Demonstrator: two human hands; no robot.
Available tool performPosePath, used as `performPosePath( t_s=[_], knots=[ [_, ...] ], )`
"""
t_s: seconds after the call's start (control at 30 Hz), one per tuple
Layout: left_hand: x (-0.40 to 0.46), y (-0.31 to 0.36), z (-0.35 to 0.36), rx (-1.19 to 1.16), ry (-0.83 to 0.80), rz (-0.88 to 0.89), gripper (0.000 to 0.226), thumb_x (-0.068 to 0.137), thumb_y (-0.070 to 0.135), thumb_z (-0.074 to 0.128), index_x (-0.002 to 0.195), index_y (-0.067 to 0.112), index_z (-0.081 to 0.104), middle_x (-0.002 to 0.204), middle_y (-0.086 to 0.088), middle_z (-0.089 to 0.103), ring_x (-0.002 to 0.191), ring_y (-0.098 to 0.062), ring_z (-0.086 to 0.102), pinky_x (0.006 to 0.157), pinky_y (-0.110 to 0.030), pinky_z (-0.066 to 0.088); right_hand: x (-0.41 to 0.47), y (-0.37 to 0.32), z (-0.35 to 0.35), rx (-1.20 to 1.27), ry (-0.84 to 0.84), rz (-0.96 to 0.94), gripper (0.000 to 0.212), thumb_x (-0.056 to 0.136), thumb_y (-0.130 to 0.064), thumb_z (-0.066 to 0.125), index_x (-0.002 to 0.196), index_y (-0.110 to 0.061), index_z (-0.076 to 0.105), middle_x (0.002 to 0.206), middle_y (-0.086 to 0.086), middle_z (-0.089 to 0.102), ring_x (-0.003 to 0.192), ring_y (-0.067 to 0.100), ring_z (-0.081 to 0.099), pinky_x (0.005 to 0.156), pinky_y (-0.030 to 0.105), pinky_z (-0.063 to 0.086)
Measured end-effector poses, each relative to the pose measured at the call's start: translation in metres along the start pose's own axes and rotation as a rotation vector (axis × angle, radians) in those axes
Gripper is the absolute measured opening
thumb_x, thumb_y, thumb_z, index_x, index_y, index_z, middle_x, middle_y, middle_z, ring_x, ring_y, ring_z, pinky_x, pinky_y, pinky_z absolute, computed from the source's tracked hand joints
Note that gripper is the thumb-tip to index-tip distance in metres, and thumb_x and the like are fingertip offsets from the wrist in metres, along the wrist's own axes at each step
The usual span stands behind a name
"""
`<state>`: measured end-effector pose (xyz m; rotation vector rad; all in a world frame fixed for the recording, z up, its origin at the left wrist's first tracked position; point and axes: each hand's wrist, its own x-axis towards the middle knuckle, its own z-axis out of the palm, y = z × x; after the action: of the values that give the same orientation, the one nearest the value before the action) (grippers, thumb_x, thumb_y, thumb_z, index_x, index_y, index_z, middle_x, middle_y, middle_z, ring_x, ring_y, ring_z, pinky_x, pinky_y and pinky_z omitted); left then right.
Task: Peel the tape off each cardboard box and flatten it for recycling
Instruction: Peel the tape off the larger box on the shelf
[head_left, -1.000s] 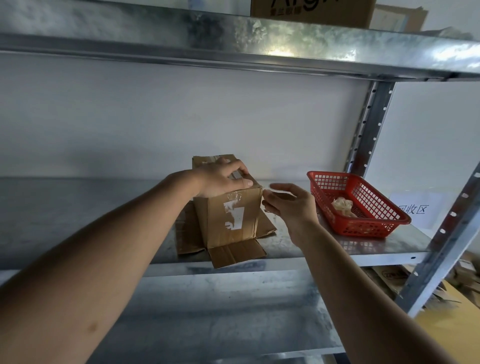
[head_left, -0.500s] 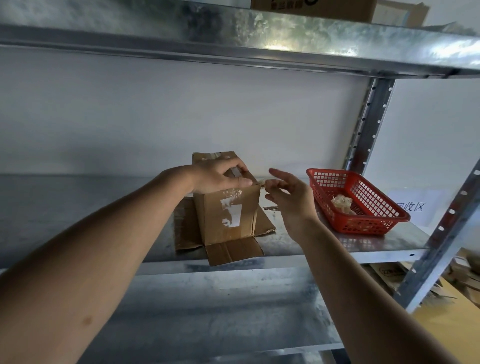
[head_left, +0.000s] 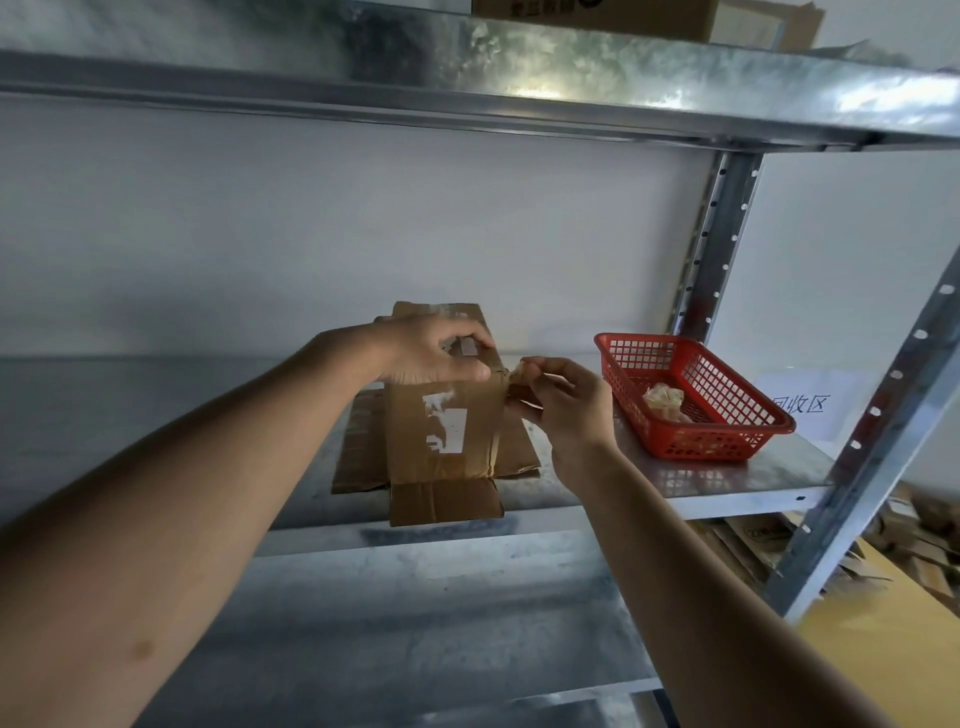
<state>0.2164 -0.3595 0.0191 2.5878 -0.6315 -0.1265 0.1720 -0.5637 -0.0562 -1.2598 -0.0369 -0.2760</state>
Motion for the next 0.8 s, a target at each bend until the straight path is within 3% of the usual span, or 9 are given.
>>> performPosePath(
  t_s=[0.07,0.17,0.3,0.37,0.5,0.67,0.8],
  knots=[
    [-0.002,-0.005,0.003,0.014,0.029,0.003,0.049,0.076,0.088,0.055,0.122,0.075,0.045,0.149,0.023,0.04,0.127,-0.01,0.037,0.093,-0.038,0.033,0.0,0.001,-0.003,0.118,0.006,0.059,0.008,0.1,0.0,0.064,0.097,0.004,0.071,0.086,0.016,0.076,0.083,0.028,0.077,0.07,0.034,0.064],
    [-0.003,-0.011,0.006,0.015,0.063,0.018,0.05,0.074,0.089,0.053,0.122,0.076,0.045,0.159,0.019,0.037,0.139,-0.016,0.038,0.099,-0.042,0.031,0.003,-0.003,-0.016,0.266,0.038,0.088,0.013,0.099,-0.004,0.066,0.108,0.006,0.068,0.087,0.015,0.074,0.088,0.03,0.075,0.081,0.04,0.065],
    [0.002,-0.008,0.009,0.017,0.089,0.029,0.062,0.069,0.091,0.053,0.128,0.07,0.049,0.159,0.019,0.039,0.148,-0.019,0.035,0.111,-0.046,0.03,0.003,-0.008,-0.024,0.075,-0.023,-0.03,0.015,0.092,-0.001,0.074,0.106,0.002,0.075,0.094,0.021,0.078,0.094,0.038,0.077,0.084,0.043,0.065],
    [0.006,0.0,0.013,0.005,0.097,0.019,0.064,0.069,0.09,0.055,0.128,0.068,0.051,0.157,0.018,0.042,0.145,-0.019,0.038,0.106,-0.043,0.031,0.002,-0.008,-0.023,0.023,-0.03,-0.064,0.016,0.089,0.001,0.077,0.105,-0.001,0.078,0.096,0.019,0.078,0.096,0.039,0.076,0.087,0.045,0.064],
    [0.015,0.016,0.021,0.016,0.125,0.006,0.061,0.076,0.084,0.059,0.132,0.06,0.054,0.157,0.013,0.044,0.144,-0.02,0.04,0.1,-0.038,0.026,0.005,-0.012,-0.032,-0.185,0.022,-0.114,0.024,0.081,-0.006,0.087,0.103,-0.014,0.082,0.096,0.001,0.081,0.093,0.022,0.078,0.093,0.041,0.062],
    [0.024,0.037,0.028,-0.004,0.131,-0.005,0.068,0.07,0.085,0.059,0.132,0.057,0.056,0.152,0.013,0.047,0.142,-0.02,0.041,0.101,-0.037,0.03,0.013,-0.026,-0.064,-0.335,0.067,-0.186,0.048,0.071,-0.021,0.096,0.112,-0.03,0.071,0.087,-0.001,0.079,0.08,0.017,0.078,0.079,0.04,0.064],
    [0.036,0.063,0.043,0.026,0.162,-0.022,0.075,0.061,0.093,0.053,0.129,0.059,0.057,0.146,0.018,0.05,0.138,-0.018,0.044,0.103,-0.04,0.034,0.026,-0.037,-0.083,-0.543,0.111,-0.265,0.027,0.072,-0.023,0.095,0.093,-0.027,0.079,0.08,-0.016,0.077,0.078,-0.001,0.073,0.076,0.024,0.06]
  ],
)
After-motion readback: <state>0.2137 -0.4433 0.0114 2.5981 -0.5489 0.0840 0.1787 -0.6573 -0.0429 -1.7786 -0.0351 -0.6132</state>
